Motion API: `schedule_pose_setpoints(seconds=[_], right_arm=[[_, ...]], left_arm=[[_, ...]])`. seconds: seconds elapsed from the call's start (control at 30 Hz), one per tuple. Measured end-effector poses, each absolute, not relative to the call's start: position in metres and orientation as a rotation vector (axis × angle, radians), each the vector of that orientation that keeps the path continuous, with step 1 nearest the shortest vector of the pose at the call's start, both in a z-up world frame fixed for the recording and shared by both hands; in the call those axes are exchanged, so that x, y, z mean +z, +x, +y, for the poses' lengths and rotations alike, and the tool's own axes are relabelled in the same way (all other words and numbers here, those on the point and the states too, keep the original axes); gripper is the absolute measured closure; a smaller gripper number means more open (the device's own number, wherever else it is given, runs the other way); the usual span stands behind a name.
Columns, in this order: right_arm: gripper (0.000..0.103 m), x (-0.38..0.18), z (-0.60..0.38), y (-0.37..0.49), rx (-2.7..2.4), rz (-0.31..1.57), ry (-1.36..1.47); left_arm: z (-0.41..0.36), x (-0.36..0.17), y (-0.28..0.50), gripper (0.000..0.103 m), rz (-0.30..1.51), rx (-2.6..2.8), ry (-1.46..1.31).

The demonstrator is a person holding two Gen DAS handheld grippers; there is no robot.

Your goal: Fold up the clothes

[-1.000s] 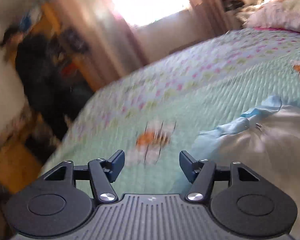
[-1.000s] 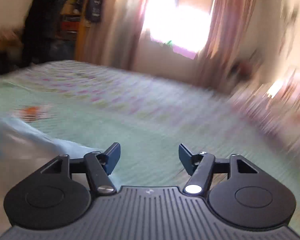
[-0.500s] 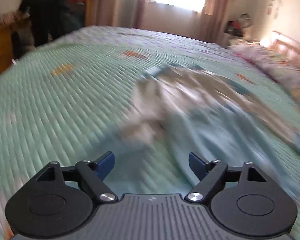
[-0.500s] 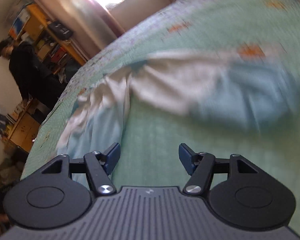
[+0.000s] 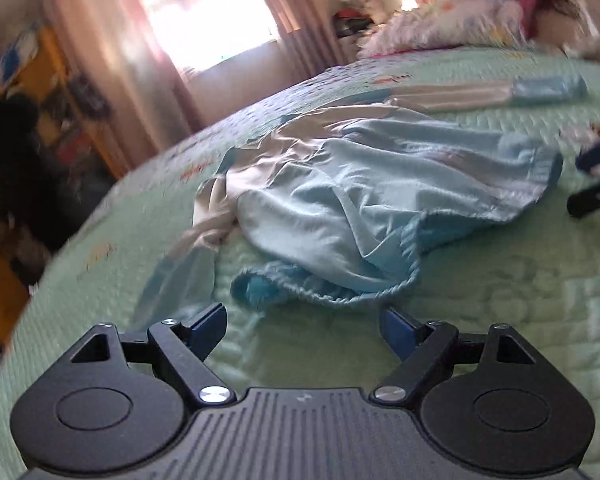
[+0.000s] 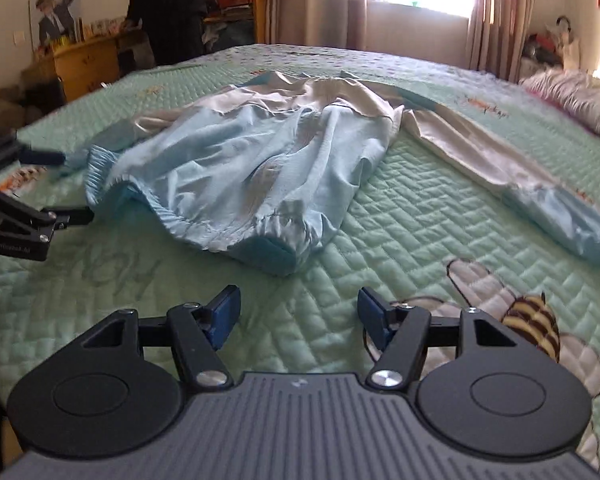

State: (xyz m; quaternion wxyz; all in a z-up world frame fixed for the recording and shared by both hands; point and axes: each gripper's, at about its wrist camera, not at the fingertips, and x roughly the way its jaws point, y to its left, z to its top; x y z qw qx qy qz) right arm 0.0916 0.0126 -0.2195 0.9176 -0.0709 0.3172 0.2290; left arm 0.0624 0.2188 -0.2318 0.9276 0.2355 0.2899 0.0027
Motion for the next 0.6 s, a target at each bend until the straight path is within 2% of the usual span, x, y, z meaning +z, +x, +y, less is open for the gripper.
schedule_pose_setpoints(seconds=[0.13, 0.33, 0.6], right_arm=[[0.034, -0.222, 0.015, 0.093, 0.454, 0.645, -0.154], [0.030, -0.229, 0.012, 0.083, 0.450, 0.628, -0.130], [0.028, -0.233, 0.011, 0.080, 0.453, 0.601, -0.116]], left_arm=[[0.225, -0.232, 0.068, 0.017, 0.578, 0.021, 0.579], [0.237, -0.221, 0.072, 0.016, 0.548, 0.030, 0.575], [0.229, -0.210, 0.089, 0.007, 0.536, 0.035, 0.532]])
